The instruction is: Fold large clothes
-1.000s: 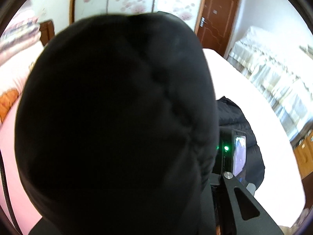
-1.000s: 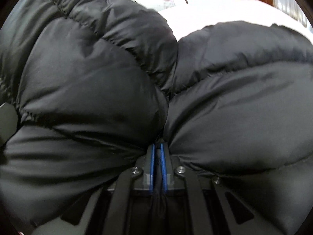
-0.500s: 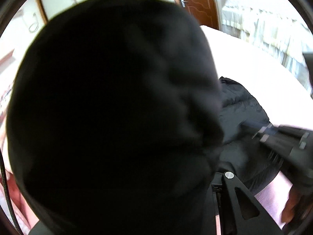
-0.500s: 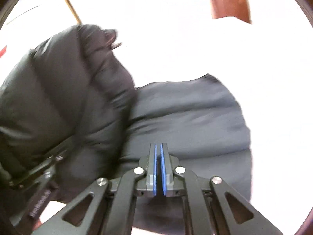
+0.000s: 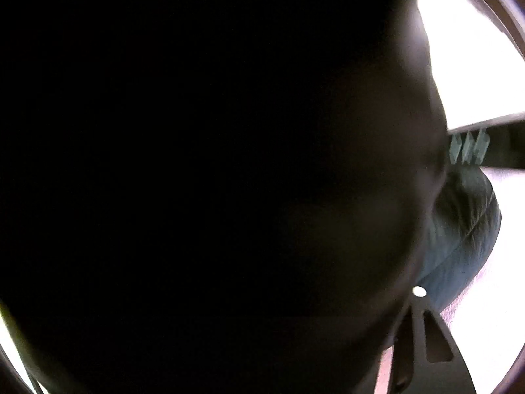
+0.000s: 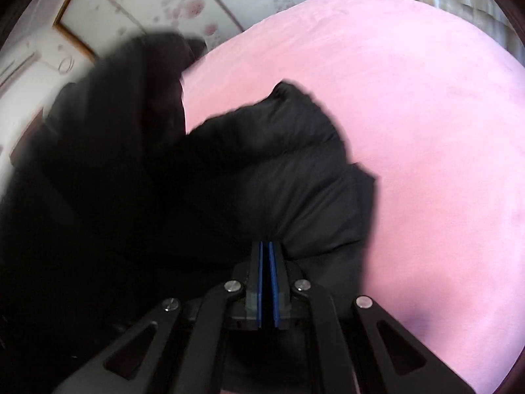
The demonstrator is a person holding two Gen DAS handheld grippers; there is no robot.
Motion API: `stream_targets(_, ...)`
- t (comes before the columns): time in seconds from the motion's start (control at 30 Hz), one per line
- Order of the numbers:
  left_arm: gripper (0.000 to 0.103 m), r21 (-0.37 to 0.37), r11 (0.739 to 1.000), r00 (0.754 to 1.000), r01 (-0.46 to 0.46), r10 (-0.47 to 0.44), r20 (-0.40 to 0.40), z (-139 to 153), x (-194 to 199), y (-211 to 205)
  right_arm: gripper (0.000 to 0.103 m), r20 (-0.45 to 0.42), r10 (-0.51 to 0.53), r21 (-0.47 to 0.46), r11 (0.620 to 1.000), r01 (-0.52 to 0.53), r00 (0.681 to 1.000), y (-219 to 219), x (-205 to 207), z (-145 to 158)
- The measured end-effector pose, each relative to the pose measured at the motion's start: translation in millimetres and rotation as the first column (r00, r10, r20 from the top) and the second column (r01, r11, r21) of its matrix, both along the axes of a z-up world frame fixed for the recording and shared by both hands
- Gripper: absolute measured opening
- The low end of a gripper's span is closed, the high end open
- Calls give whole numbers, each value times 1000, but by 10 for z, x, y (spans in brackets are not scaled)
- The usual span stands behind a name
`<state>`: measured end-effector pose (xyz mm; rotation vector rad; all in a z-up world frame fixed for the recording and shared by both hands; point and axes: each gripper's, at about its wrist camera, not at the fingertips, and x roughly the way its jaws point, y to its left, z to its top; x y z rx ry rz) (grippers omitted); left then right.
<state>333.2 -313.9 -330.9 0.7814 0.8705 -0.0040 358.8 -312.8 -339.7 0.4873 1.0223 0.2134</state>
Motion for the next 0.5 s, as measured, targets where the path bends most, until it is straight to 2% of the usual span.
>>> stream_targets(0.2, 82, 130, 988, 996, 80, -84, 20, -338, -76, -300, 6, 11, -28, -82, 996, 29, 1000, -536, -149, 246)
stream_targets(0.3, 88, 163, 981, 993, 107, -113, 25, -435, -97, -330, 16, 19, -21, -98, 995, 22, 1000, -639, -193, 401)
stream_targets(0.33, 89, 162, 980, 993, 113, -118, 23, -445, -97, -321, 23, 28, -20, -98, 995, 22, 999, -670, -190, 489)
stream_targets(0.43, 96, 161, 979, 992, 126, -129, 7, -462, -90, -281, 30, 64, -2, -94, 996, 8, 998, -399, -112, 736)
stream_targets(0.5, 100, 190, 971, 990, 142, -144, -4, -496, -99, -271, 34, 94, 28, -70, 997, -22, 995, -289, -48, 902)
